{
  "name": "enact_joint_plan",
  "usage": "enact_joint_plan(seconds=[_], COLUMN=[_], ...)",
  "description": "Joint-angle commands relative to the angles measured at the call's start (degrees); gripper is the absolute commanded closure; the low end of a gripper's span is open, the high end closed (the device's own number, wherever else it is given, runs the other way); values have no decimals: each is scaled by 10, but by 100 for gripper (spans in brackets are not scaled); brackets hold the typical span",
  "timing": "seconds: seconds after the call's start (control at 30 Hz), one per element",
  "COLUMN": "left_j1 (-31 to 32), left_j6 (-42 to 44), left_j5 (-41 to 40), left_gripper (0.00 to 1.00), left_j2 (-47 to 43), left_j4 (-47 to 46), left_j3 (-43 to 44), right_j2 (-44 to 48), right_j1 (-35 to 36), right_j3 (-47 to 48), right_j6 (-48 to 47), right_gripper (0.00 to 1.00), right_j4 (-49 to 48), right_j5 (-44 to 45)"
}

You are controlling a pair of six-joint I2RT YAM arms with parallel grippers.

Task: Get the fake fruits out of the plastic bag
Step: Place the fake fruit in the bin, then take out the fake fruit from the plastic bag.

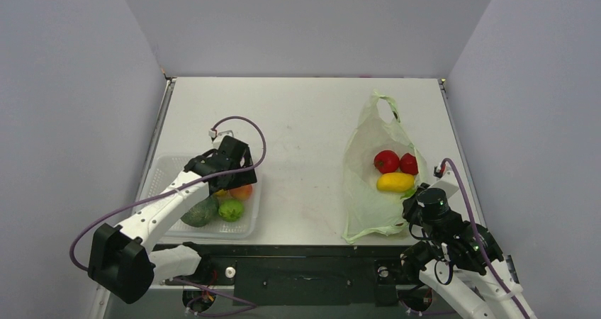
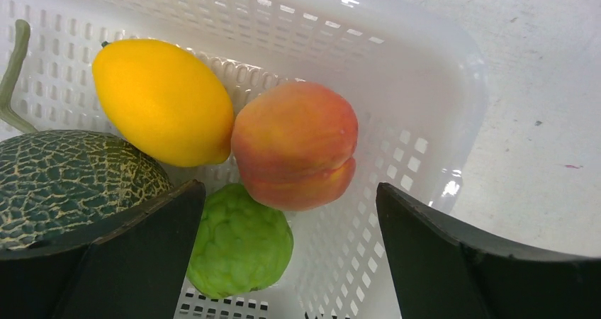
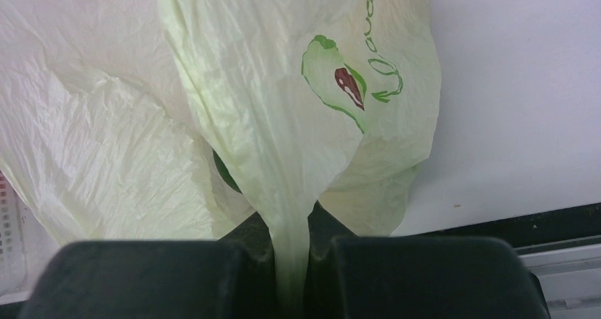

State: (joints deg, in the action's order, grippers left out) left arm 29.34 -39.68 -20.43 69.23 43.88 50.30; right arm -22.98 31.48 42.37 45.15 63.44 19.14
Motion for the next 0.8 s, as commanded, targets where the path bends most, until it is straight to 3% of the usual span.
enact_joint_plan(seconds=[0.0,0.1,0.23,0.33,0.47,0.57,0.77], left_j1=[-4,-2,23,101,205,249,315], left_j6=[20,35,39,37,36,36,54], left_j5=[30,95,227,241,224,235,279], left_gripper=[11,13,15,15,17,18,25], left_j2=[-69,-106,-121,-92,-9,85,272], left_j4=[-26,-73,-213,-294,-384,-452,-451], left_j3=[36,49,33,48,85,136,296], right_j2=[-5,-6,-29,-74,-134,-165,-122], right_j1=[1,3,10,11,6,7,7], right_j3=[-1,-3,11,23,15,-1,-1], right_j6=[-9,-5,12,27,26,14,8], right_gripper=[100,100,100,100,100,100,100], right_j4=[-24,-19,10,42,57,56,60], right_j5=[-4,-5,11,18,-33,-81,-79])
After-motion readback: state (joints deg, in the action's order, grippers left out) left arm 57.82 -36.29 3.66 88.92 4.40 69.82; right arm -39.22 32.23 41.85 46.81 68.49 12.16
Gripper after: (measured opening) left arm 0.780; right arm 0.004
